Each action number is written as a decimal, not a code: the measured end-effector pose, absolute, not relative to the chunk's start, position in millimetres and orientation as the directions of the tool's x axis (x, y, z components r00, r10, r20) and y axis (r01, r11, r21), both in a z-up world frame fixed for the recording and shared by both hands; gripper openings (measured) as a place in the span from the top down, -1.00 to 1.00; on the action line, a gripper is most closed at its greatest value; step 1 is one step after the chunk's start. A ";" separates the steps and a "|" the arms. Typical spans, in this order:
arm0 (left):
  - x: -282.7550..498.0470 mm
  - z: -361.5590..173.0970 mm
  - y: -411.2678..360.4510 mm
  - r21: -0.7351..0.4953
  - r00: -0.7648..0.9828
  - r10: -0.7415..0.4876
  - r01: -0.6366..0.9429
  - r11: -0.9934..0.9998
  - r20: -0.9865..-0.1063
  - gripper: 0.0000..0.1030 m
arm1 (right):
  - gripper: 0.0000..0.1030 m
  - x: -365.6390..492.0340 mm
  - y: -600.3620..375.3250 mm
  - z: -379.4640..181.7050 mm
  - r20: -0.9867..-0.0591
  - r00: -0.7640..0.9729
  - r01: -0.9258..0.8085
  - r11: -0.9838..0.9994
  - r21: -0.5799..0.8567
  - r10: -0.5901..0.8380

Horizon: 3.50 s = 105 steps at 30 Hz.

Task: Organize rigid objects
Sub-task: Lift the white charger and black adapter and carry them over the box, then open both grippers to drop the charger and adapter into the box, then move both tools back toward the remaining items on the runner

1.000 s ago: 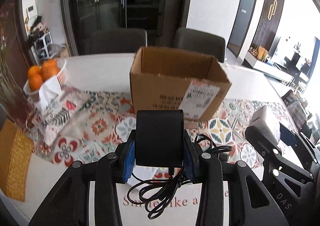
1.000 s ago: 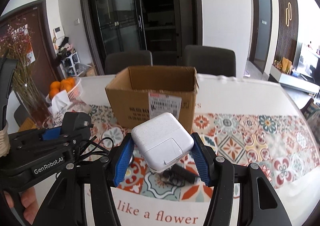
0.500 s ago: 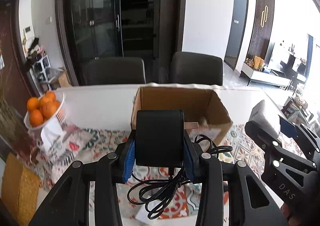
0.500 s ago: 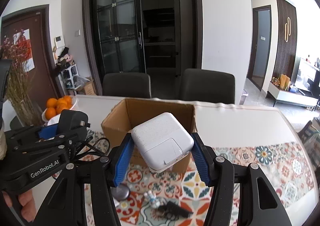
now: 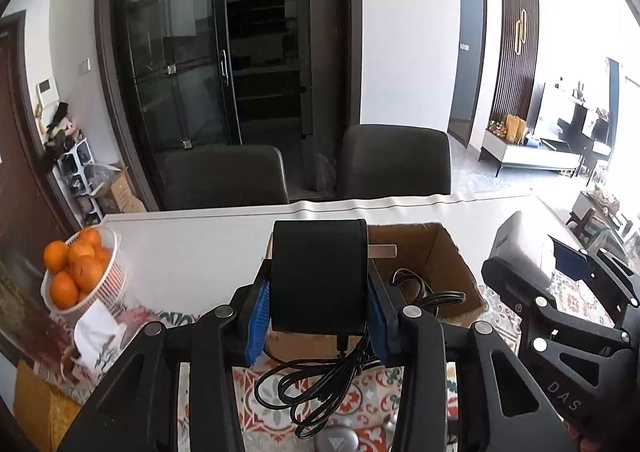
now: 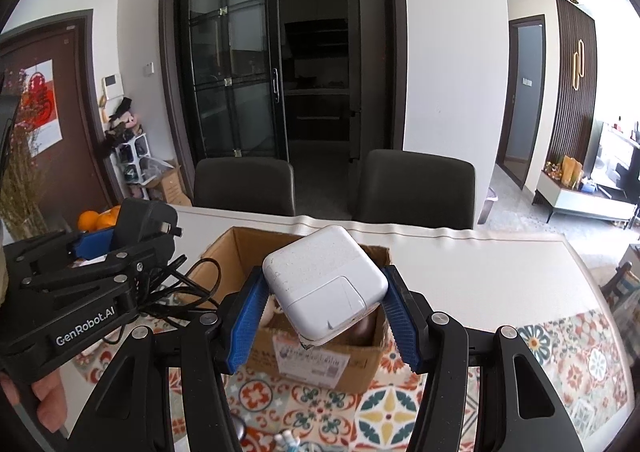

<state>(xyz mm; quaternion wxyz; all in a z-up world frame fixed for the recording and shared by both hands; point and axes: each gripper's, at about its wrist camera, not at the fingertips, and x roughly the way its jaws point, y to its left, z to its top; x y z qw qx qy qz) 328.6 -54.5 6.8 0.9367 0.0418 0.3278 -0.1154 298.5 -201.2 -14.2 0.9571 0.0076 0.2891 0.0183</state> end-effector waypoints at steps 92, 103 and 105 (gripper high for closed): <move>209.8 -60.5 -80.3 0.244 0.756 0.144 0.021 0.969 -0.638 -1.00 | -0.63 213.8 -233.6 -83.0 -0.643 0.765 -0.081 0.996 -0.035 0.039; 194.1 -103.9 -84.5 0.218 0.671 0.157 0.008 0.976 -0.725 -1.00 | -0.48 202.6 -235.4 -119.7 -0.703 0.707 -0.174 0.982 -0.068 0.076; 193.2 -112.3 -84.8 0.203 0.652 0.152 0.003 0.979 -0.743 -1.00 | -0.45 202.7 -235.4 -125.9 -0.714 0.695 -0.192 0.978 -0.075 0.082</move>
